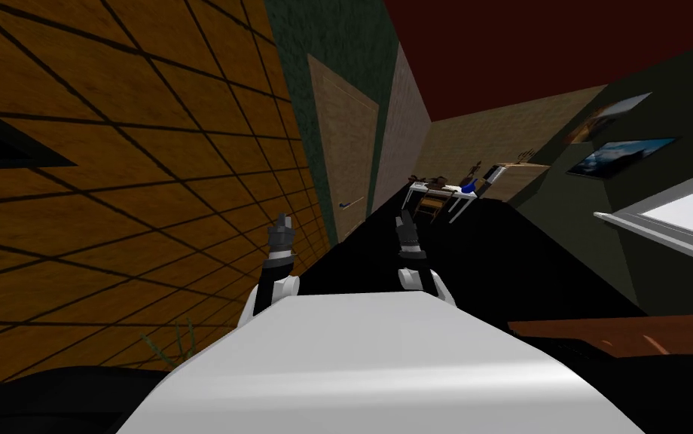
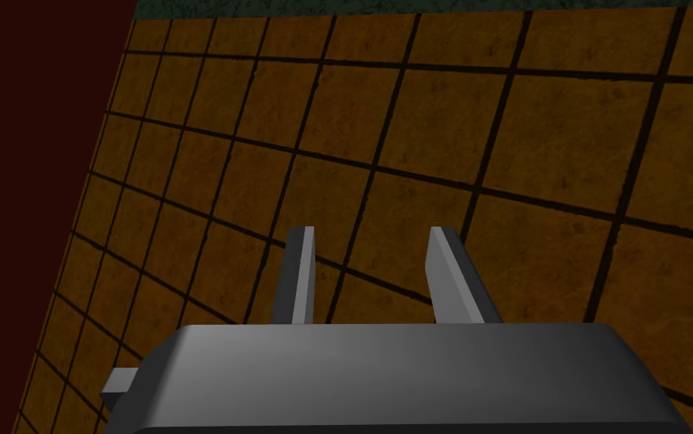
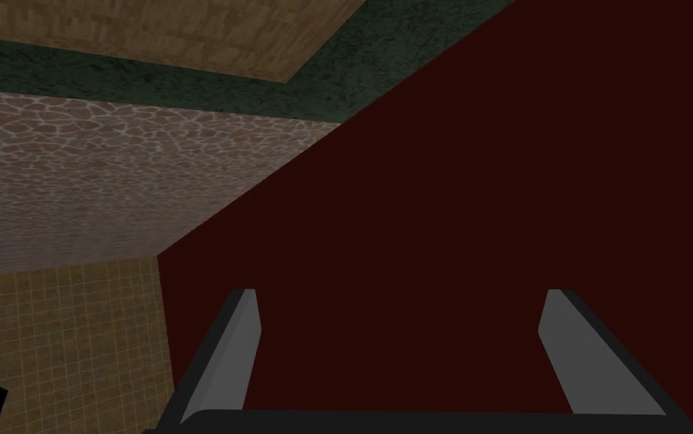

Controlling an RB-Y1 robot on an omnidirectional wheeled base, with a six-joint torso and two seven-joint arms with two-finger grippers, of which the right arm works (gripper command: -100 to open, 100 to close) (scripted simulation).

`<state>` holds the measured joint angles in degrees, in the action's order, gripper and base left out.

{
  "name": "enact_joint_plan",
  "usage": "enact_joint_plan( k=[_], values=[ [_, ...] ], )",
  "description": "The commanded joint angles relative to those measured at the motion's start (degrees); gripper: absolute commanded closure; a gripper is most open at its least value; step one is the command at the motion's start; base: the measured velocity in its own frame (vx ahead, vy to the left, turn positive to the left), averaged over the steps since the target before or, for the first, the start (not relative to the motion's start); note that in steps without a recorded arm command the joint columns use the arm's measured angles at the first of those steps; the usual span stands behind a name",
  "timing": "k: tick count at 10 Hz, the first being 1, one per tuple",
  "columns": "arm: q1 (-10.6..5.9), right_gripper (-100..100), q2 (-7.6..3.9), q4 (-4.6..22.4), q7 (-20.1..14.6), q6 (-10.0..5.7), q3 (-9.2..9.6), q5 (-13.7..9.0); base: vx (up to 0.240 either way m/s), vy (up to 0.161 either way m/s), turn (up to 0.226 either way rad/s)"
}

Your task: Pull the door open

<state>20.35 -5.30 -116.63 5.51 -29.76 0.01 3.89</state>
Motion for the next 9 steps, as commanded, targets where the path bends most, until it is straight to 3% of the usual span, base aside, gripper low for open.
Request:
enact_joint_plan(
  k=[1,9],
  values=[
    [-0.72,-100,-0.22,2.04,-0.34,-0.44,0.17,-0.28,0.093,-0.023,0.127],
    [-4.63,-100,-1.49,13.43,-2.25,-3.09,0.71,-1.94,0.093,-0.036,0.139]
  ],
)
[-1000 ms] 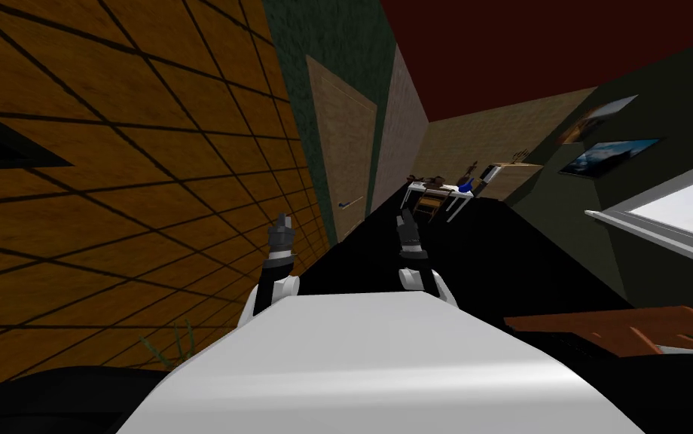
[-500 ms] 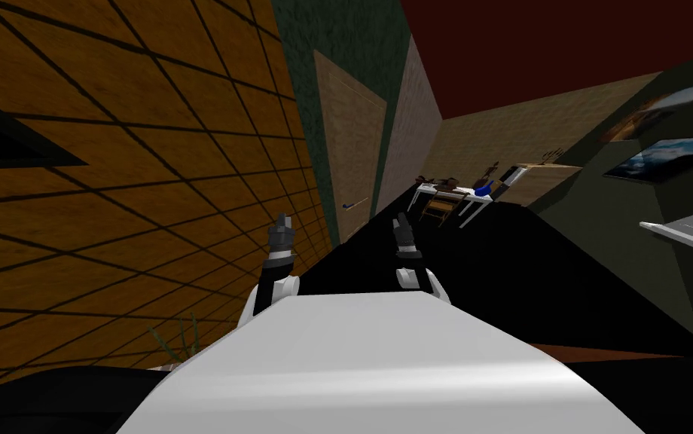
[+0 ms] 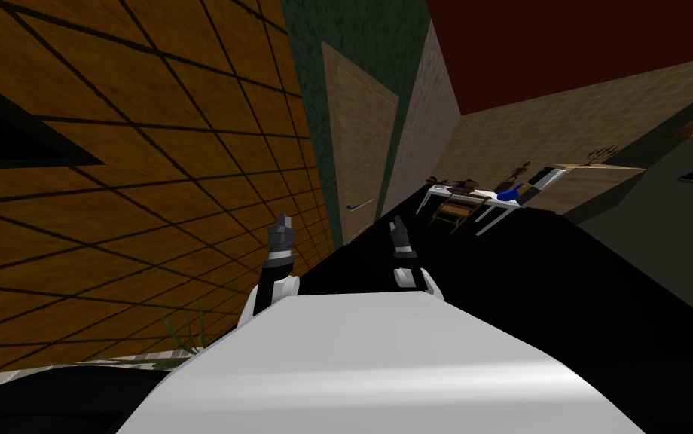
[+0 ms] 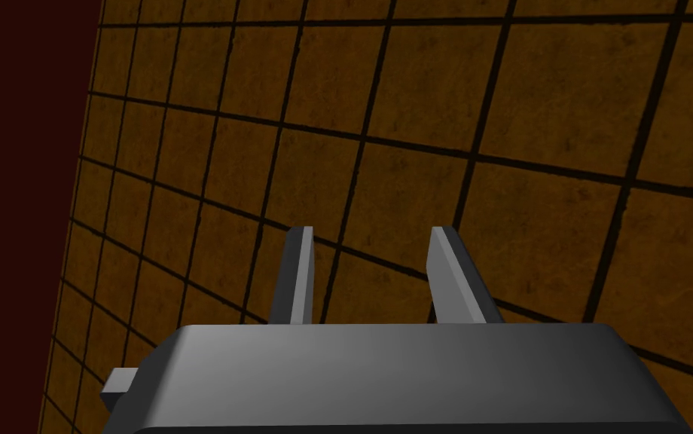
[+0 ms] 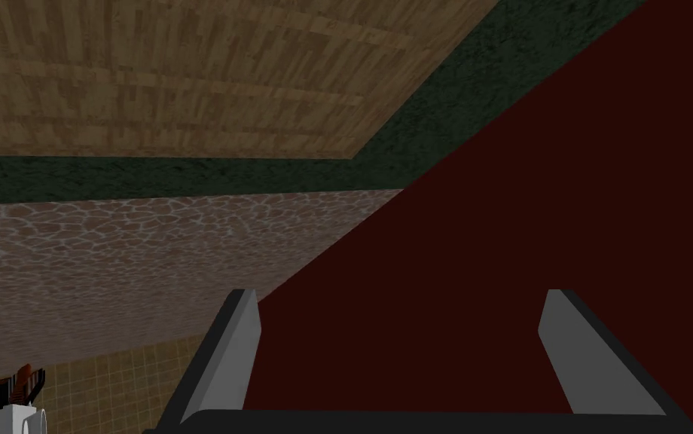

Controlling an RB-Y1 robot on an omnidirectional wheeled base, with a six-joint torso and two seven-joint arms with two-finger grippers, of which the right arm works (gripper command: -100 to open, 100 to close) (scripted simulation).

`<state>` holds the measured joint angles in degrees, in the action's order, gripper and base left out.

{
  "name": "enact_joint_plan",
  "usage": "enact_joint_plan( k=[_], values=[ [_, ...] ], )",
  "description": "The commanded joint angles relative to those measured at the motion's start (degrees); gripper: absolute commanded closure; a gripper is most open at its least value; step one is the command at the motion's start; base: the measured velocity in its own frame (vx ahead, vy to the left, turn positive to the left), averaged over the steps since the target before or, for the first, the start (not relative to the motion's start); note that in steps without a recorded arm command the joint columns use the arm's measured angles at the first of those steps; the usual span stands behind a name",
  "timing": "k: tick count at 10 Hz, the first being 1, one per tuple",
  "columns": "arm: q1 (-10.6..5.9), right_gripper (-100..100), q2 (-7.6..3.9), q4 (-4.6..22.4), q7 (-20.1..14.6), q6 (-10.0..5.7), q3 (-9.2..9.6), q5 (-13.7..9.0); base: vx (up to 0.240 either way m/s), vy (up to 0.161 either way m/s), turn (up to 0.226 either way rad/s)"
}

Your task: Pull the door open

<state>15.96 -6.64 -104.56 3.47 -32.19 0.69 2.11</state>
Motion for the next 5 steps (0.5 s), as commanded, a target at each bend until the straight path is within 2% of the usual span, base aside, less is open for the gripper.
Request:
enact_joint_plan(
  k=[1,5],
  values=[
    [-0.76,-100,-0.30,2.85,-0.46,-1.01,0.09,-0.38,0.091,-0.040,0.146],
    [-2.93,-100,-0.96,9.15,-1.52,-2.47,0.39,-1.30,0.088,-0.054,0.152]
  ],
)
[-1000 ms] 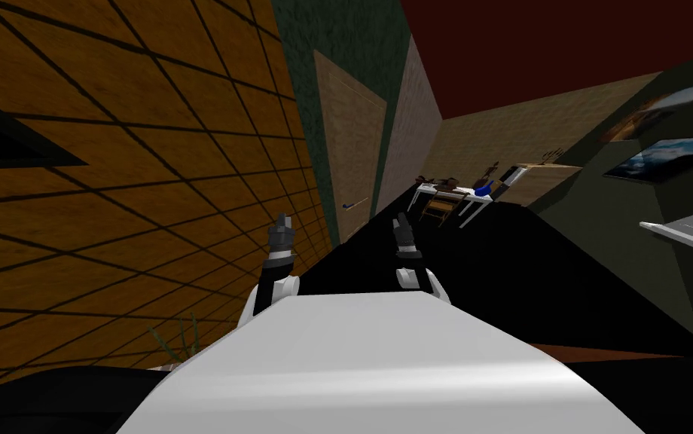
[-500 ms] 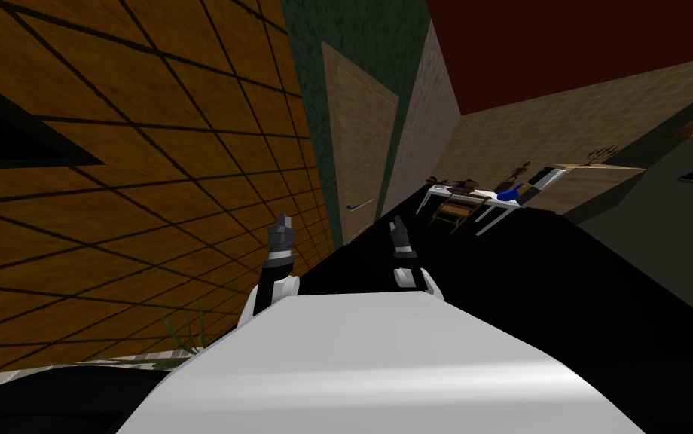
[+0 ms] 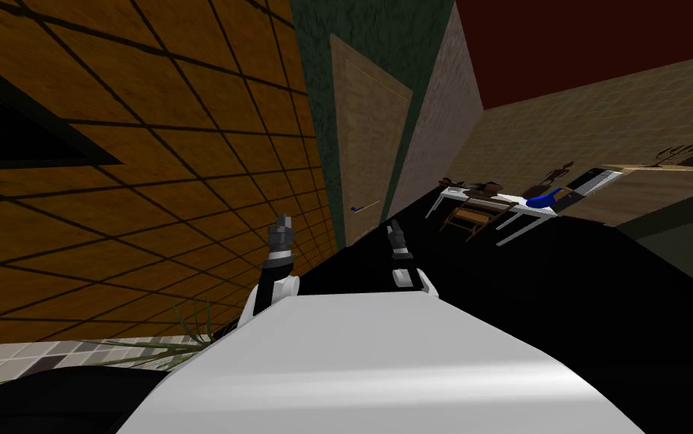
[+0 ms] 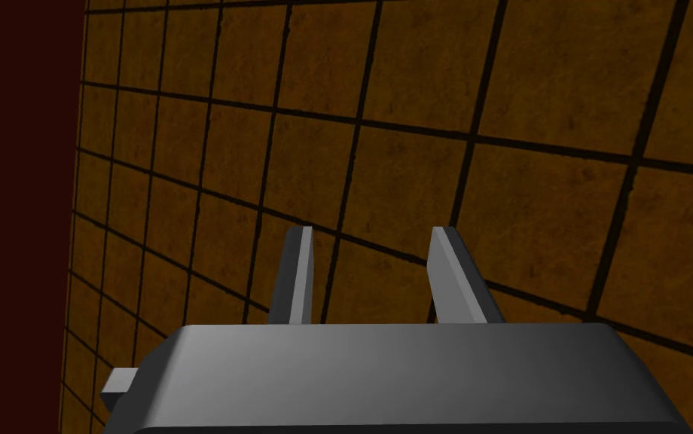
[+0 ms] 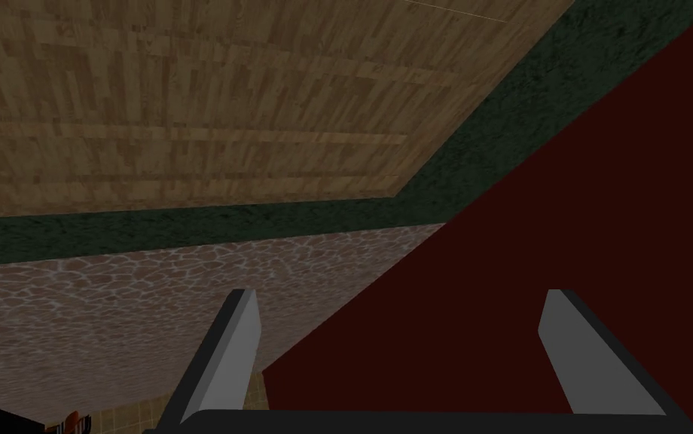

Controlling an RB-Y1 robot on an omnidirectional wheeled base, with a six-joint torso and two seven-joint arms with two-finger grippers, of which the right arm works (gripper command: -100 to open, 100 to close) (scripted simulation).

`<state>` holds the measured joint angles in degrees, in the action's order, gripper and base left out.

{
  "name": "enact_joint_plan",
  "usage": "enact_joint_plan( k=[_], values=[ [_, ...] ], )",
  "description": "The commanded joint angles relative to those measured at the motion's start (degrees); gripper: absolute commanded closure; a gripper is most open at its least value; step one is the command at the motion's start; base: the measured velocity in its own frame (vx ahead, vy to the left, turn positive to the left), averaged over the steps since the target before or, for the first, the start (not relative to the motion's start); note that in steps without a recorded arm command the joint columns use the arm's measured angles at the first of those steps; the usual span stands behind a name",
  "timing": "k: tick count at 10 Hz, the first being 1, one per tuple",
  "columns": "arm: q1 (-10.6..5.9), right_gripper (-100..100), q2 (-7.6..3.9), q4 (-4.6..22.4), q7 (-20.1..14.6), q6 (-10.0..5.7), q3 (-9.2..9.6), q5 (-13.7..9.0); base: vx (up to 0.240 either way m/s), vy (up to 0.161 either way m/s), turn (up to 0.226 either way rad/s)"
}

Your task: Pull the door open

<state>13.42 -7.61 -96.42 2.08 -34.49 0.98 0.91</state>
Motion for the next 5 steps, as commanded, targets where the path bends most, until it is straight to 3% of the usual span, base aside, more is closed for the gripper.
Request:
enact_joint_plan(
  k=[1,5],
  values=[
    [-0.93,-100,-0.16,2.60,-0.40,-0.54,0.18,-0.34,0.085,-0.053,0.160],
    [-3.15,-100,-0.81,9.08,-1.48,-2.04,0.49,-1.28,0.081,-0.056,0.156]
  ],
)
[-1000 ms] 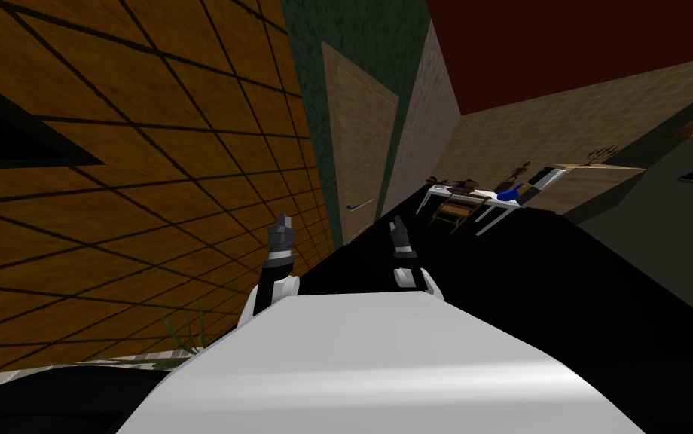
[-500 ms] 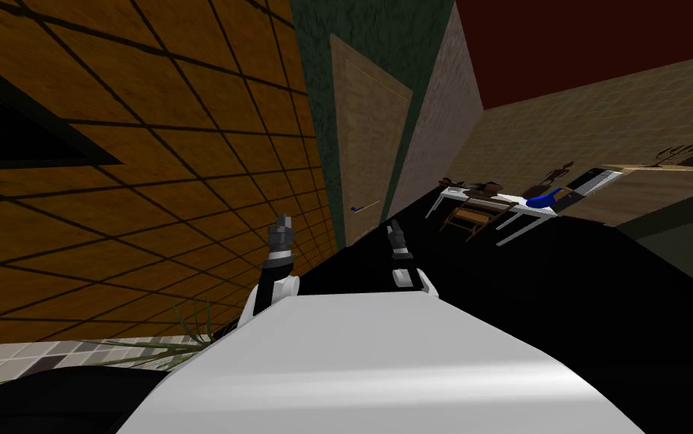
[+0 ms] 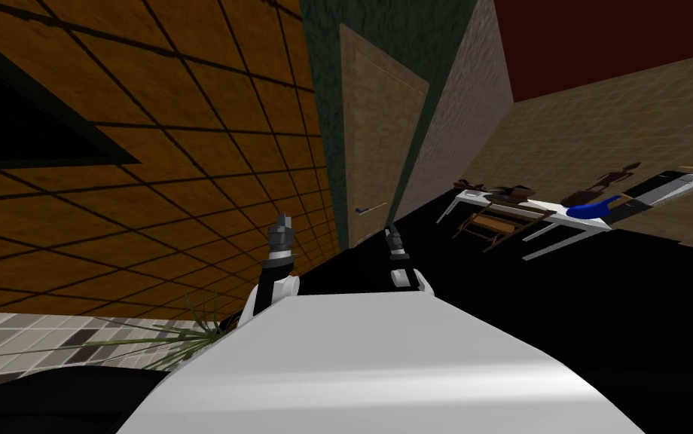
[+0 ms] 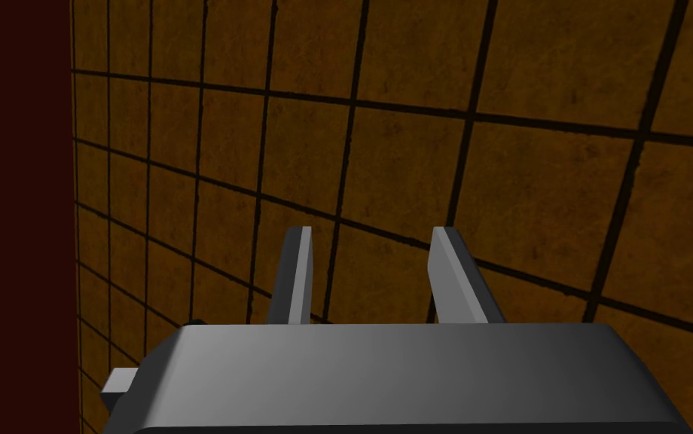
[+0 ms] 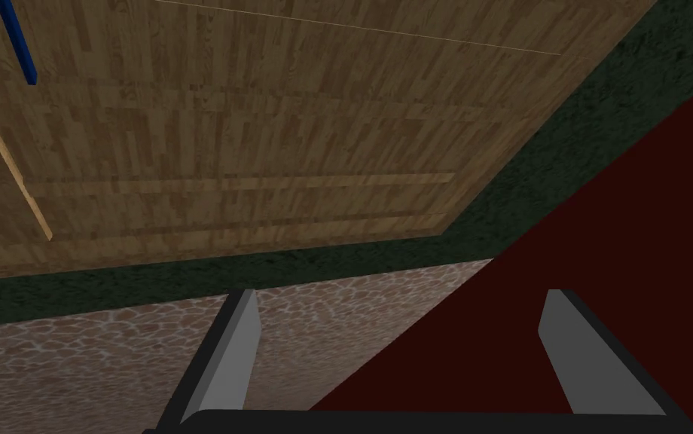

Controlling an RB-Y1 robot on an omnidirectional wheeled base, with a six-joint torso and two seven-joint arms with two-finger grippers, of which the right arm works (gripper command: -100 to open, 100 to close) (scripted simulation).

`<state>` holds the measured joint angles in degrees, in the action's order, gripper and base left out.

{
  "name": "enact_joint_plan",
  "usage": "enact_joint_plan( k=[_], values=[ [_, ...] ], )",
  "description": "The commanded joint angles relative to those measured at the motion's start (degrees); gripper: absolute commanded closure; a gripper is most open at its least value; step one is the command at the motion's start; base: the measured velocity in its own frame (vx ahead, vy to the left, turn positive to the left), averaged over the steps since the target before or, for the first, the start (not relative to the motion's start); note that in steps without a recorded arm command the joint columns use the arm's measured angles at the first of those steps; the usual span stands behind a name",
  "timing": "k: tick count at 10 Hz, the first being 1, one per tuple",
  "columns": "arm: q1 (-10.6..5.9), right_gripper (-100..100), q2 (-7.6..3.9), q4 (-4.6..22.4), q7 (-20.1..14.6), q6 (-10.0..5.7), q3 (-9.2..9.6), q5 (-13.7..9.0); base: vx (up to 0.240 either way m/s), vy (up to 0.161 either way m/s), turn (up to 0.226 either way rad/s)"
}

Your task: Pull the door open

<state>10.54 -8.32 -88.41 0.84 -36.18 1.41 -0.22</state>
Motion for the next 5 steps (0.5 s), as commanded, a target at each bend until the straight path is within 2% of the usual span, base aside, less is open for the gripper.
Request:
enact_joint_plan(
  k=[1,5],
  values=[
    [-0.83,-100,-0.25,2.70,-0.52,-0.72,0.14,-0.39,0.079,-0.059,0.154],
    [-3.07,-100,-0.89,9.23,-1.62,-2.24,0.45,-1.34,0.080,-0.064,0.157]
  ],
)
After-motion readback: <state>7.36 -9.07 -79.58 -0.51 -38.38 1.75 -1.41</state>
